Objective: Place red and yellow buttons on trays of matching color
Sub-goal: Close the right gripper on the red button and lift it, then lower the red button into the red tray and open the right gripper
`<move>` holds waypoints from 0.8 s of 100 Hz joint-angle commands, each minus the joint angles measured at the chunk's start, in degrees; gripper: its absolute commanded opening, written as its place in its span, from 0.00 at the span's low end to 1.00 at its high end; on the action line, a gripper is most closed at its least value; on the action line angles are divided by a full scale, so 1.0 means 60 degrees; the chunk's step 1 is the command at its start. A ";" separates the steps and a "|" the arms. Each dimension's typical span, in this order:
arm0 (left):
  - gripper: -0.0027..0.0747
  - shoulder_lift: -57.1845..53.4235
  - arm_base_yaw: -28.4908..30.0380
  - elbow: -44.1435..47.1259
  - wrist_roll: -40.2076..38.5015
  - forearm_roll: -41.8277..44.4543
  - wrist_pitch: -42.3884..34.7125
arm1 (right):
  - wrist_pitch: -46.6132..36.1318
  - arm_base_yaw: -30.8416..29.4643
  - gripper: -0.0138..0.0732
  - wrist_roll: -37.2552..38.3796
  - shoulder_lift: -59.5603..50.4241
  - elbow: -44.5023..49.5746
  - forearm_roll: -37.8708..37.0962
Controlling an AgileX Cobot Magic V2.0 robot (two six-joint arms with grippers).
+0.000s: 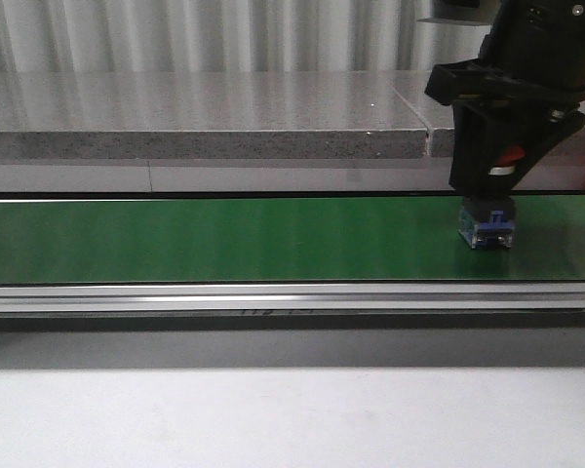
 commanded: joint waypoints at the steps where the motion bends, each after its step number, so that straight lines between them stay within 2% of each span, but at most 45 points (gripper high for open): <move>1: 0.01 0.0064 -0.0064 -0.0248 0.0004 -0.0178 -0.0656 | -0.0300 -0.0005 0.38 -0.0120 -0.0392 -0.0314 0.0117; 16: 0.01 0.0064 -0.0064 -0.0248 0.0004 -0.0178 -0.0656 | -0.0410 -0.0048 0.37 0.0038 -0.0527 -0.0314 0.0077; 42: 0.01 0.0064 -0.0064 -0.0248 0.0004 -0.0178 -0.0656 | -0.0607 -0.0707 0.37 0.1526 -0.1010 -0.0314 -0.0486; 80: 0.01 0.0064 -0.0064 -0.0248 0.0004 -0.0178 -0.0656 | -0.0751 -0.3517 0.37 0.1527 -0.1729 -0.0314 -0.0515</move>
